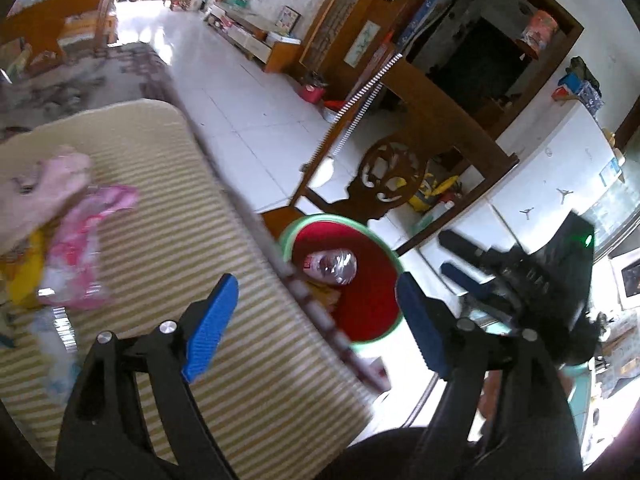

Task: Collect trash
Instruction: 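Carry the paper wad and bottle to the red bin and release both, then grasp the brown cigarette box with the left tool while the right tool grasps crumpled grey paper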

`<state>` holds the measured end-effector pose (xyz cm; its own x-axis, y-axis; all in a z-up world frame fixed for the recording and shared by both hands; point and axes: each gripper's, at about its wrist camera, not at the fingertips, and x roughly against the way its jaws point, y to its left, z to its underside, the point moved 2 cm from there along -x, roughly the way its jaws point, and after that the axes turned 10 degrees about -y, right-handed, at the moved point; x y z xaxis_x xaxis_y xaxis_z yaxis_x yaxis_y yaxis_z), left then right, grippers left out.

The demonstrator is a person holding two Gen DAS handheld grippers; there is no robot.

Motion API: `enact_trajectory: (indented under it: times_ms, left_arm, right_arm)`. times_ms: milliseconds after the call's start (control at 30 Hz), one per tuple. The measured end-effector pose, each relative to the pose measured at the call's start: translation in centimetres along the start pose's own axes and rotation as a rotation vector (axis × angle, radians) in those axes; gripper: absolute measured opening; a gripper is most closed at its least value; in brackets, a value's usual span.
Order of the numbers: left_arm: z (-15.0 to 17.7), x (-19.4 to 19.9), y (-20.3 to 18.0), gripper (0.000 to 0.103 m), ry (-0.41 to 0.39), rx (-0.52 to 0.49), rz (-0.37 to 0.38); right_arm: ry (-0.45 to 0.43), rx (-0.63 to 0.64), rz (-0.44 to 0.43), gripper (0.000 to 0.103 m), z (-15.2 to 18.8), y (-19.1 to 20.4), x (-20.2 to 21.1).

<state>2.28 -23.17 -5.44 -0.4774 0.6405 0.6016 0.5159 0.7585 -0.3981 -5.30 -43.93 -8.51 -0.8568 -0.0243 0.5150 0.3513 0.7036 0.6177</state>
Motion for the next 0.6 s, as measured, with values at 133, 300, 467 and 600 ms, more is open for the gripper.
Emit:
enact_trajectory:
  times_ms: [133,300,467,600]
  left_arm:
    - [0.0,4.4,3.2,0.080,-0.042,0.034,-0.065]
    - [-0.2,11.2,8.6,0.080,-0.111,0.141,-0.130]
    - [1.6,19.2,14.7,0.080,-0.144,0.034,-0.378]
    - [4.9,23.2,20.6,0.080,-0.120,0.153,-0.478]
  right_arm:
    - [0.042,0.102,-0.086,0.072,1.9,5.7,-0.5]
    - [0.124,0.253,-0.161,0.075,7.3,11.3,-2.6]
    - [0.212,0.459,-0.162,0.075,11.8,14.8,-4.2]
    - [0.212,0.546,-0.155,0.075,13.2,15.8,-4.2]
